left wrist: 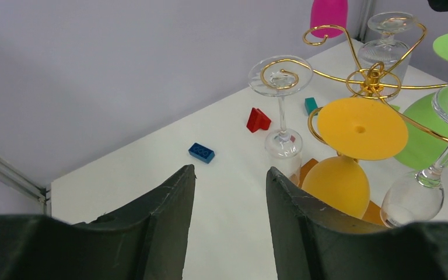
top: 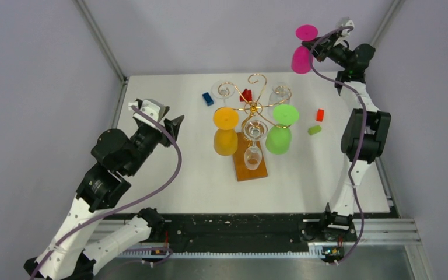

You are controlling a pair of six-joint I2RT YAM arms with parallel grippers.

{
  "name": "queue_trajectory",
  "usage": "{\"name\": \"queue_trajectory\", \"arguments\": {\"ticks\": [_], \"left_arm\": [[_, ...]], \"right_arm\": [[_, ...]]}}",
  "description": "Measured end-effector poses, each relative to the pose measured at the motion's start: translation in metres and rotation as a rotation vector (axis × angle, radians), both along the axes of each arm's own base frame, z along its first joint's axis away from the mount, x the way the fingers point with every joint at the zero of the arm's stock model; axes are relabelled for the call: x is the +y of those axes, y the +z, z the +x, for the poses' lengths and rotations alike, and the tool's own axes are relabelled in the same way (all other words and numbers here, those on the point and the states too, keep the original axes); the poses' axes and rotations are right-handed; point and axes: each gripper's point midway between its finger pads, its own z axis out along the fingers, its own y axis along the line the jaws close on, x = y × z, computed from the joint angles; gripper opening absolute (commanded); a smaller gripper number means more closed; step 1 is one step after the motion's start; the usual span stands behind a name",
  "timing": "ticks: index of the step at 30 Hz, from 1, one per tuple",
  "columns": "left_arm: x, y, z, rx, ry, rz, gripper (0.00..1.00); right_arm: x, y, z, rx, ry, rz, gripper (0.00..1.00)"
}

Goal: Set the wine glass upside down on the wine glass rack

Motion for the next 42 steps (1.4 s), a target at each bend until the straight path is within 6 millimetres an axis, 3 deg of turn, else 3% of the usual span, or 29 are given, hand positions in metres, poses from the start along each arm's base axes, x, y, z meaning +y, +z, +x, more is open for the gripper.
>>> {"name": "queue_trajectory", "arguments": {"ticks": [5, 14, 23, 26, 32, 42], "left_arm": [[0.003, 0.001, 0.003, -0.015, 0.016, 0.03, 0.53], [0.005, -0.002, 0.008, -0.018, 0.035, 0.063, 0.52], [0.005, -0.003, 0.008, -0.022, 0.037, 0.071, 0.52], [0.005, -0.005, 0.009, -0.019, 0.037, 0.076, 0.52], [0.004, -0.006, 0.009, -0.021, 0.037, 0.08, 0.52], [0.004, -0.004, 0.01, -0.031, 0.036, 0.08, 0.52]], "right_arm": [[0.019, -0.014, 0.005, -0.011, 0.143, 0.024, 0.0], [0.078, -0.018, -0.021, -0.082, 0.352, -0.049, 0.0], [0.116, -0.035, -0.046, -0.095, 0.489, -0.101, 0.0], [0.122, -0.045, -0.053, -0.059, 0.521, -0.1, 0.0], [0.127, -0.046, -0.066, -0.027, 0.572, -0.108, 0.0], [0.128, -0.04, -0.068, -0.004, 0.575, -0.085, 0.0]]}}
